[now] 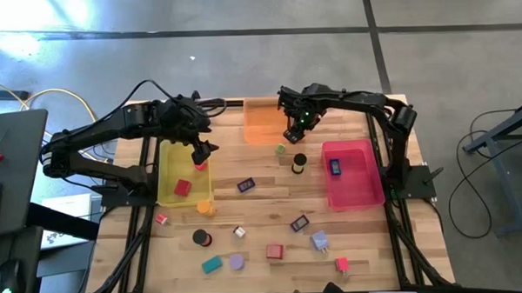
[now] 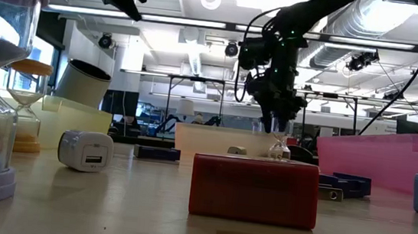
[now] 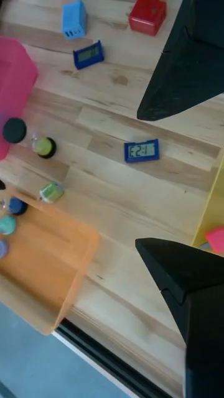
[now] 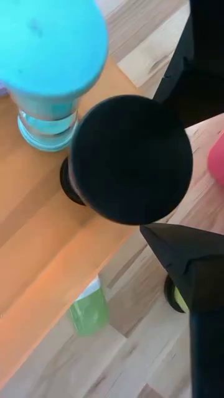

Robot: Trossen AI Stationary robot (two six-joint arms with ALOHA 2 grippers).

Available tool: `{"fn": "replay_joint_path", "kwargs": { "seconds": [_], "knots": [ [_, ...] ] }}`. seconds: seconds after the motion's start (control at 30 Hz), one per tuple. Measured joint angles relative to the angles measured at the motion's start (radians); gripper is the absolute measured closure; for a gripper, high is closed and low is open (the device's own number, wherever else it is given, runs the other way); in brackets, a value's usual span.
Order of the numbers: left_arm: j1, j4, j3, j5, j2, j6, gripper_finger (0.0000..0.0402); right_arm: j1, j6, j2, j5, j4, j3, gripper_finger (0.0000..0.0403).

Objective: Pick & Place Office items
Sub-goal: Put the blue clock in the red bin

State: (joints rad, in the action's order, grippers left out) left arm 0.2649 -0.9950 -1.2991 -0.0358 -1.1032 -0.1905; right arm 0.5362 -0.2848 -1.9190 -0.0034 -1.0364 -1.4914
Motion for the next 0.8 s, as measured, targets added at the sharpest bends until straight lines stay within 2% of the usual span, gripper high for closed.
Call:
{"fn": "replay_joint_path", "kwargs": {
  "seconds": [0.4, 0.8],
  "knots": [
    [0.0, -0.026, 0.0, -0.001, 0.0, 0.0, 0.0085, 0.0, -0.032, 0.045, 0.018, -0.033, -0.003, 0.0136],
    [0.0, -0.026, 0.0, -0.003, 0.0, -0.012, 0.0085, -0.013, -0.111, 0.215, 0.031, -0.094, -0.006, 0.0144]
  ]
}}
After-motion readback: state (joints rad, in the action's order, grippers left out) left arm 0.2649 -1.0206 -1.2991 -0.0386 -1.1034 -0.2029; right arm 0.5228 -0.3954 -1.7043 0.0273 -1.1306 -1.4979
